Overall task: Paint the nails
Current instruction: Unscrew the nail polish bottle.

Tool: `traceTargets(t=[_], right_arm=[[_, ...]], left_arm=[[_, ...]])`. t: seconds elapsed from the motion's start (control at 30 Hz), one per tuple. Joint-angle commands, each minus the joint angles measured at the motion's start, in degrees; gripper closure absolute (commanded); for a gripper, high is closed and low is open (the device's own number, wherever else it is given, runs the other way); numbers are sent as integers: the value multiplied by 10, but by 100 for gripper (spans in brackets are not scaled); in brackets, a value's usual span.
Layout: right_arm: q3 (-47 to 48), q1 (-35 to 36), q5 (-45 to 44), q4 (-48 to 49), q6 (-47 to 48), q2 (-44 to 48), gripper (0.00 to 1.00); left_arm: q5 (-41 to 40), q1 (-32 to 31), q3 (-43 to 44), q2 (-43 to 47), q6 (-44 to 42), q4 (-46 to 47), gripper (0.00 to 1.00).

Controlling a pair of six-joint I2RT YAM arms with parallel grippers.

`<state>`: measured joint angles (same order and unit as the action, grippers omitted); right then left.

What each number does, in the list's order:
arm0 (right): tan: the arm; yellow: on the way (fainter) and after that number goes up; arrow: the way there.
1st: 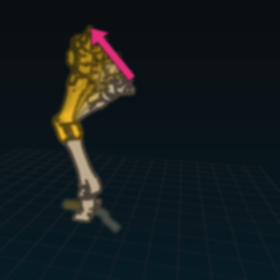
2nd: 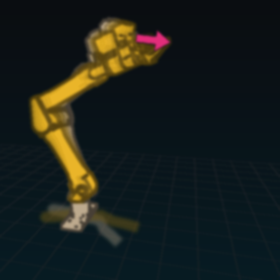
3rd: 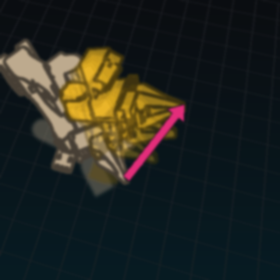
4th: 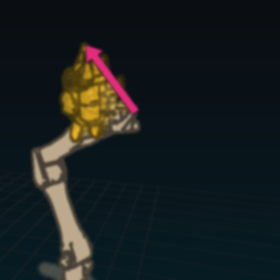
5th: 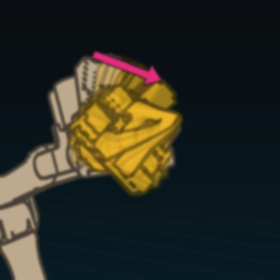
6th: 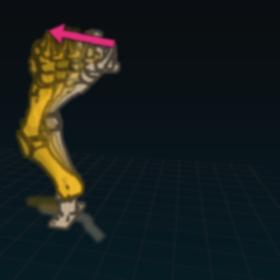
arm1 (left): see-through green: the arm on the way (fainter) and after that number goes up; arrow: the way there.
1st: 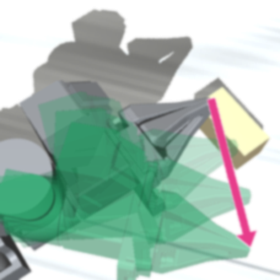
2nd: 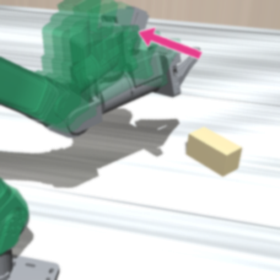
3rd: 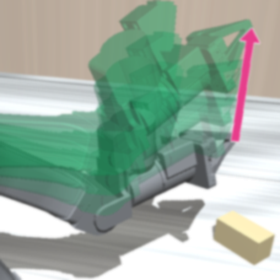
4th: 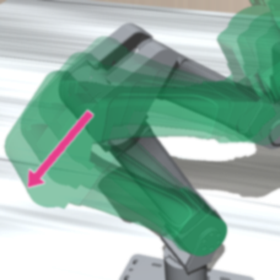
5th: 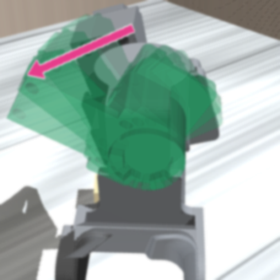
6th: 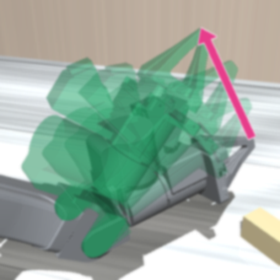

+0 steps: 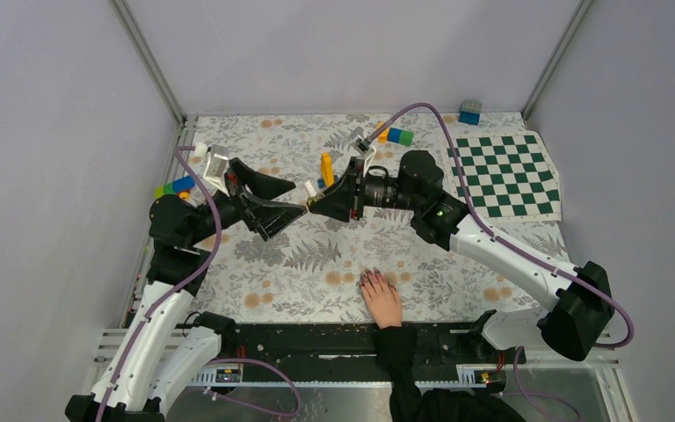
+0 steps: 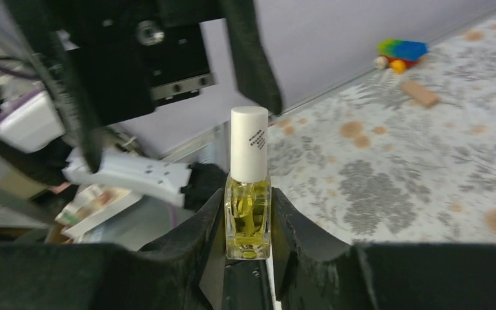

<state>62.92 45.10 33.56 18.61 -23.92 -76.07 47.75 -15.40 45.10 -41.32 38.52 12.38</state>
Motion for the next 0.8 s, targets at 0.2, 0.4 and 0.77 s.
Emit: traceTargets(t=[0.2, 0.4, 0.77], right_arm=[[27, -6, 192, 102, -89, -17, 100], [33, -7, 200, 108, -96, -27, 100], [37, -7, 207, 140, -122, -48, 100]], left_arm=[[75, 3, -14, -10, 56, 121, 5], [100, 3, -21, -27, 96, 173, 25], [109, 2, -24, -45, 119, 197, 50]])
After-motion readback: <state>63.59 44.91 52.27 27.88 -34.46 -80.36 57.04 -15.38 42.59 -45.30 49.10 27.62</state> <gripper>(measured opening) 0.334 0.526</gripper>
